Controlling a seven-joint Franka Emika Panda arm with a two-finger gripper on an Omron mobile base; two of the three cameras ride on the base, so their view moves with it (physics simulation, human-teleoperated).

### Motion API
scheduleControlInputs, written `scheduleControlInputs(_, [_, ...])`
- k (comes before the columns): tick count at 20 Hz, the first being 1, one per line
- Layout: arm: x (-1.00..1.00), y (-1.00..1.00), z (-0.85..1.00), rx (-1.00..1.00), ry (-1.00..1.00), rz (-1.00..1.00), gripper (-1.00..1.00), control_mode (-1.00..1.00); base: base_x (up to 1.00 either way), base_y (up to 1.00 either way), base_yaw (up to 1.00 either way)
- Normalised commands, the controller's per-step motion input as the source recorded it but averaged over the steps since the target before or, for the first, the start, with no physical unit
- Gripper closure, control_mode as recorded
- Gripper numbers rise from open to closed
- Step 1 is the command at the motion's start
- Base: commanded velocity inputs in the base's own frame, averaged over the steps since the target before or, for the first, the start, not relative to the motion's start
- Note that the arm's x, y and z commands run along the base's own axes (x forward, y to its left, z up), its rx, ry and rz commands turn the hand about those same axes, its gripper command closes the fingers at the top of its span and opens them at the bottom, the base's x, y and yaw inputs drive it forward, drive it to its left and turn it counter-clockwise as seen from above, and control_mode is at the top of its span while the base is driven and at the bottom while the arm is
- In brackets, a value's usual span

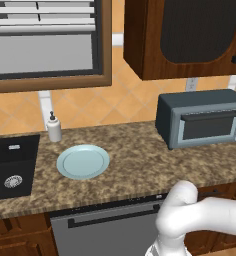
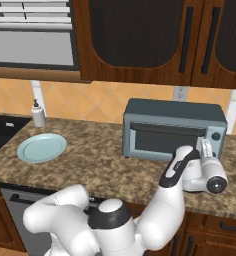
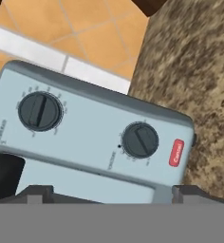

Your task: Pick up the kebab skewer and baguette bread, and place them inside the toaster oven. Close the toaster oven door and start by setting the timer.

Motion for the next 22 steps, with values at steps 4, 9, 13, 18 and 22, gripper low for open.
scheduleControlInputs(4, [0.07, -0.26, -0.09, 0.0, 0.0, 0.0, -1.0, -1.0, 0.0, 0.0, 0.0])
scheduleControlInputs(9, [0.13, -0.24, -0.15, 0.0, 0.0, 0.0, -1.0, -1.0, 0.0, 0.0, 0.0])
scheduleControlInputs(13, [0.16, -0.05, -0.16, 0.0, 0.0, 0.0, -1.0, -1.0, 0.0, 0.0, 0.0])
scheduleControlInputs(18, [0.16, 0.0, -0.08, 0.0, 0.0, 0.0, -1.0, -1.0, 0.0, 0.0, 0.0])
scheduleControlInputs(22, [0.18, -0.01, -0.03, 0.0, 0.0, 0.0, -1.0, -1.0, 0.0, 0.0, 0.0])
